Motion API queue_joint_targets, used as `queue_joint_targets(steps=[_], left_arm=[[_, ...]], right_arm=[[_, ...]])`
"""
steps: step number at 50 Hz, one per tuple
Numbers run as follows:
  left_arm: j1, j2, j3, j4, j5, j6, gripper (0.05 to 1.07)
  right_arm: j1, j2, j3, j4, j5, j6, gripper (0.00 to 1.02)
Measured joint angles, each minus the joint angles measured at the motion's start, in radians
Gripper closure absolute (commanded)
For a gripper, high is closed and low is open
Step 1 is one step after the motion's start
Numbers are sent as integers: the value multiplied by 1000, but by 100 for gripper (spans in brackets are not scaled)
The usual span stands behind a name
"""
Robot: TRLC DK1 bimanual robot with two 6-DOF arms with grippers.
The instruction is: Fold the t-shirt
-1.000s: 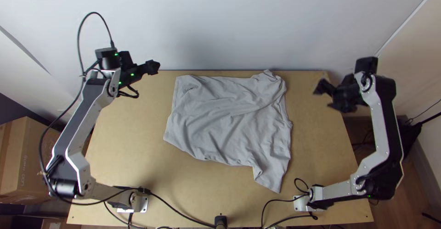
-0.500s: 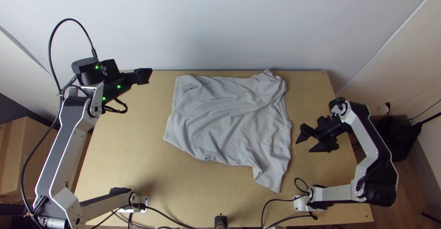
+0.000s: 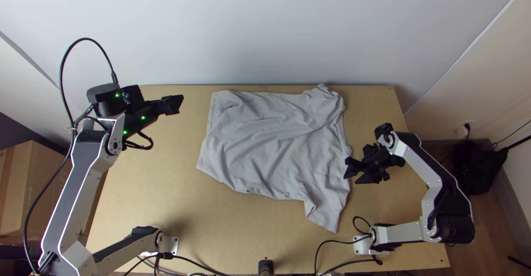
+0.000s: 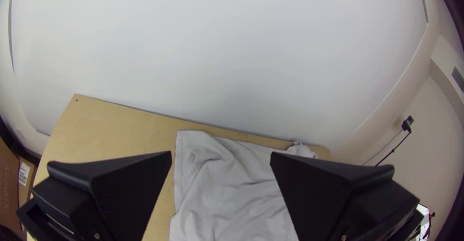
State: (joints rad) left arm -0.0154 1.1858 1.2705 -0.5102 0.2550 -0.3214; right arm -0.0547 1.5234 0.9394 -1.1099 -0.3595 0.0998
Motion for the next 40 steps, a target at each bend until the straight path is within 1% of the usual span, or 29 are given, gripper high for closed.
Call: queue_joint_targets(steps=[1, 3, 6, 10, 11, 15, 16, 22, 28, 34, 40], left_arm=[[0, -3, -3, -4, 0, 3, 9], [-5, -11, -10, -29, 0, 22, 9], [-20, -19, -22, -94, 0, 65, 9], [-56, -26, -47, -175, 0, 132, 9], [-66, -26, -55, -191, 0, 148, 10], [-104, -26, -95, -251, 0, 217, 10], [-113, -26, -105, -258, 0, 233, 10], [-164, -26, -203, -287, 0, 327, 10], [-209, -13, -290, -310, -5, 399, 10], [-232, 37, -335, -345, -40, 461, 10], [-259, 77, -377, -331, -109, 499, 11]], right_arm=[[1, 3, -3, 9, 0, 0, 39], [6, 10, -6, 20, 0, 0, 47], [14, 23, -14, 37, 0, 0, 55], [26, 37, -29, 55, 0, 0, 56], [31, 39, -32, 56, 0, 0, 59], [45, 48, -43, 60, 0, 0, 90], [48, 49, -45, 66, 0, 0, 100], [53, 49, -50, 107, 0, 0, 100], [53, 40, -50, 108, 0, 0, 100], [51, 7, -46, 106, 0, 0, 100], [45, -39, -25, 99, 0, 0, 100]])
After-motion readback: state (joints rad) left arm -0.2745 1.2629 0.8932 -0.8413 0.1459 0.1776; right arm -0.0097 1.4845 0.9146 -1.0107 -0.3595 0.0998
